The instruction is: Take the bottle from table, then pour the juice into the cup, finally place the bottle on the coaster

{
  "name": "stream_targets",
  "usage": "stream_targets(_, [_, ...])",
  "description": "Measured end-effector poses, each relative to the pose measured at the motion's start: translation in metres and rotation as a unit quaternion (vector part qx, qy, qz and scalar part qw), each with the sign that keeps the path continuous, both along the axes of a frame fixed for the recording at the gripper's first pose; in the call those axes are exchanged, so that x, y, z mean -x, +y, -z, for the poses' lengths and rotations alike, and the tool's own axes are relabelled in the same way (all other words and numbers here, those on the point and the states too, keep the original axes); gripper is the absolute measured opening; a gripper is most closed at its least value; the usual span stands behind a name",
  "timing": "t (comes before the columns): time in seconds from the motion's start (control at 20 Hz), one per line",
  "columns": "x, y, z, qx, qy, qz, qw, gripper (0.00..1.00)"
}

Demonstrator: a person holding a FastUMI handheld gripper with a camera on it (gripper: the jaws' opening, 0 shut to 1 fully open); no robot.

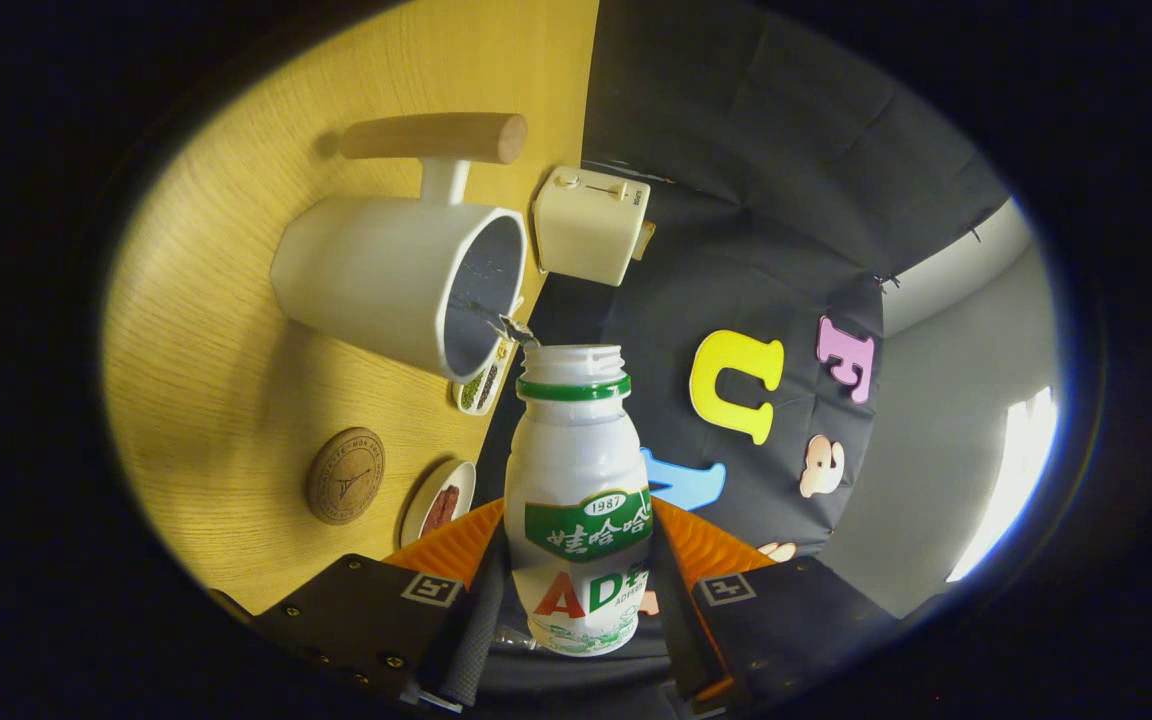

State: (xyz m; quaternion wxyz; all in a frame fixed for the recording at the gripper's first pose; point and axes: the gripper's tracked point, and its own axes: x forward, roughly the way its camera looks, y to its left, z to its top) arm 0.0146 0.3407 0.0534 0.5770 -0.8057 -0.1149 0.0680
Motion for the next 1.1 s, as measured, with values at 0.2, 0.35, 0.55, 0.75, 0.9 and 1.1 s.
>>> stream_targets(0.2, [0.0004, 0.001, -0.0005, 0.005, -0.007, -0.003, 1.0, 0.71])
stream_targets(0.35, [0.0014, 0.002, -0.0008, 0.012, -0.01, -0.005, 1.0, 0.71])
stream_targets(0.55, [0.0024, 0.0025, -0.0016, 0.02, -0.014, -0.008, 1.0, 0.71])
stream_targets(0.75, [0.0026, 0.0036, -0.0016, 0.026, -0.015, -0.011, 0.999, 0.71])
stream_targets(0.9, [0.0016, 0.0036, -0.0016, 0.032, -0.014, -0.011, 0.999, 0.71])
stream_targets(1.1, [0.0015, 0.004, -0.0014, 0.037, -0.014, -0.011, 0.999, 0.7])
